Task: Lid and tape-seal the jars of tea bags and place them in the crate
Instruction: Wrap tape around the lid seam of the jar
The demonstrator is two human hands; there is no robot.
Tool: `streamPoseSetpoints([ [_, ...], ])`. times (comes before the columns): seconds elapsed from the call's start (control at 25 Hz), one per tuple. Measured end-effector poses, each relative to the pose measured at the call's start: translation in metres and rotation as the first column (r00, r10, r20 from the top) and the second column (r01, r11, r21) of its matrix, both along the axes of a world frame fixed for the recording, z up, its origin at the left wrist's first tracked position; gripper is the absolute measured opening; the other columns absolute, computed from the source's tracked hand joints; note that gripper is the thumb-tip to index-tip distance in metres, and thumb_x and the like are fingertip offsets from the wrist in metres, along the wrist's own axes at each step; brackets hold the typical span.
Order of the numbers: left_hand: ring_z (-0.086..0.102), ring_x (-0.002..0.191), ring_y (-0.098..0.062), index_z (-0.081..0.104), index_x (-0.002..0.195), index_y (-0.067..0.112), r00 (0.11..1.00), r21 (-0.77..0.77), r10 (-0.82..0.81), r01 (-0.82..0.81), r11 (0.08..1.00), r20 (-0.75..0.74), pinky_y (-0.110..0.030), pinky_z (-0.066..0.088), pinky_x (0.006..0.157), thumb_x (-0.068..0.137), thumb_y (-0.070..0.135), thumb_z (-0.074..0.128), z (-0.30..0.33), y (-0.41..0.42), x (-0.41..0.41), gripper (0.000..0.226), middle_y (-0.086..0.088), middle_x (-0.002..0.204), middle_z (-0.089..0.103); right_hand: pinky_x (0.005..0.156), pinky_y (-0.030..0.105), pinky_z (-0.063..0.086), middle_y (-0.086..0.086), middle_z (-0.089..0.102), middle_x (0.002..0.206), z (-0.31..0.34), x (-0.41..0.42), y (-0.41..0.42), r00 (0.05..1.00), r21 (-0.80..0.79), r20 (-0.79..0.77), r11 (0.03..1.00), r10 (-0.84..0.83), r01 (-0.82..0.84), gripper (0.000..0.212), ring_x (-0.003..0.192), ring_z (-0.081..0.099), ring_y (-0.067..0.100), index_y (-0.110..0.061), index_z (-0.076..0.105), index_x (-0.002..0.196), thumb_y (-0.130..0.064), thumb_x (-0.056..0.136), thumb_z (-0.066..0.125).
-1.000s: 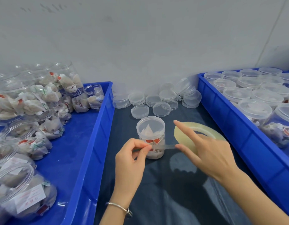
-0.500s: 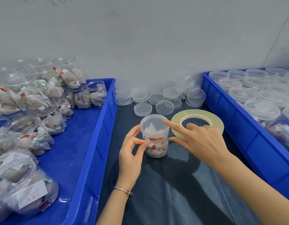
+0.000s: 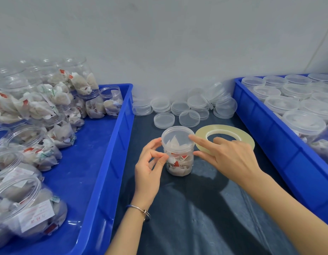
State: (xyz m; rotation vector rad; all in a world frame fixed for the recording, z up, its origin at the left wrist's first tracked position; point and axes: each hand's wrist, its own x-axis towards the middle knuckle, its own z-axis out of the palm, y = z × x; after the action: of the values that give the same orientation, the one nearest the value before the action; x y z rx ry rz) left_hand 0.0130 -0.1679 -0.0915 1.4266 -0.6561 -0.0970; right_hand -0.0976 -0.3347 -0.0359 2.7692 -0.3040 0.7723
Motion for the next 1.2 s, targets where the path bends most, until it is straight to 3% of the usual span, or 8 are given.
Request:
streamPoseSetpoints([
  [0.24, 0.054, 0.117, 0.0, 0.056, 0.076, 0.0, 1.0, -0.006, 0.017, -0.016, 1.0, 0.024, -0.009, 0.045, 0.084, 0.088, -0.004, 0.06, -0.001, -0.004, 0.004, 0.013, 0.003, 0.128, 0.057, 0.043, 0.018, 0.003, 0.0, 0.039, 0.045, 0.0, 0.001, 0.001, 1.0, 0.013, 0.009, 1.0, 0.006, -0.006, 0.048, 0.028, 0.033, 0.018, -0.035, 0.069, 0.115, -0.056, 0.089, 0.035],
  [0.48, 0.048, 0.123, 0.007, 0.056, 0.079, 0.002, 0.997, -0.015, -0.051, 0.05, 0.999, -0.05, -0.01, 0.042, 0.093, 0.09, -0.002, 0.057, -0.005, -0.011, 0.01, 0.012, 0.011, 0.142, 0.043, 0.045, 0.017, 0.0, -0.001, 0.036, 0.044, -0.001, 0.003, 0.002, 0.999, -0.014, 0.047, 1.0, -0.007, 0.008, 0.045, 0.035, 0.017, 0.014, -0.036, 0.071, 0.111, -0.054, 0.087, 0.038],
  [0.68, 0.053, 0.123, -0.004, 0.053, 0.084, 0.002, 0.995, -0.069, -0.089, 0.085, 0.994, -0.045, -0.015, 0.045, 0.091, 0.088, -0.005, 0.059, -0.007, -0.014, 0.016, 0.01, 0.007, 0.129, 0.057, 0.041, 0.019, 0.009, -0.003, 0.023, 0.051, -0.005, 0.004, 0.003, 0.997, -0.012, 0.074, 1.0, -0.027, 0.028, 0.043, 0.036, 0.016, 0.015, -0.035, 0.071, 0.11, -0.053, 0.088, 0.039],
  [0.8, 0.06, 0.114, -0.008, 0.043, 0.095, 0.009, 0.991, -0.147, -0.083, 0.067, 0.987, -0.102, -0.017, 0.05, 0.081, 0.079, -0.01, 0.066, -0.005, -0.013, 0.026, 0.033, 0.002, 0.116, 0.064, 0.04, 0.019, 0.012, -0.002, 0.03, 0.045, -0.007, 0.005, 0.002, 0.996, -0.002, 0.09, 1.0, -0.02, 0.021, 0.041, 0.036, 0.016, 0.015, -0.035, 0.072, 0.108, -0.052, 0.088, 0.041],
  [0.96, 0.06, 0.112, -0.008, 0.064, 0.109, 0.012, 0.992, -0.051, -0.115, 0.112, 0.992, -0.043, -0.016, 0.049, 0.084, 0.077, -0.009, 0.069, -0.002, -0.013, 0.038, 0.038, -0.001, 0.117, 0.066, 0.039, 0.019, 0.013, -0.001, 0.036, 0.042, -0.009, 0.006, 0.002, 0.996, 0.005, 0.081, 1.0, -0.02, 0.019, 0.041, 0.029, 0.024, 0.017, -0.035, 0.073, 0.106, -0.052, 0.087, 0.041],
  [1.12, 0.06, 0.114, -0.01, 0.067, 0.11, 0.015, 0.996, -0.023, -0.081, 0.08, 0.997, -0.04, -0.033, 0.049, 0.097, 0.086, -0.008, 0.059, 0.0, -0.009, 0.044, 0.034, -0.003, 0.118, 0.066, 0.038, 0.019, 0.014, -0.002, 0.036, 0.042, -0.008, 0.005, 0.003, 0.997, 0.007, 0.082, 1.0, -0.016, 0.015, 0.039, 0.027, 0.031, 0.017, -0.036, 0.073, 0.106, -0.051, 0.087, 0.042],
  [1.2, 0.056, 0.119, -0.013, 0.065, 0.11, 0.018, 0.986, 0.044, -0.167, 0.167, 0.985, 0.003, -0.035, 0.045, 0.098, 0.084, 0.001, 0.067, 0.001, -0.009, 0.038, 0.031, -0.003, 0.125, 0.06, 0.037, 0.019, 0.014, -0.002, 0.037, 0.042, -0.007, 0.006, 0.004, 0.996, 0.021, 0.094, 1.0, -0.006, 0.004, 0.039, 0.026, 0.032, 0.018, -0.035, 0.073, 0.106, -0.051, 0.087, 0.042],
])
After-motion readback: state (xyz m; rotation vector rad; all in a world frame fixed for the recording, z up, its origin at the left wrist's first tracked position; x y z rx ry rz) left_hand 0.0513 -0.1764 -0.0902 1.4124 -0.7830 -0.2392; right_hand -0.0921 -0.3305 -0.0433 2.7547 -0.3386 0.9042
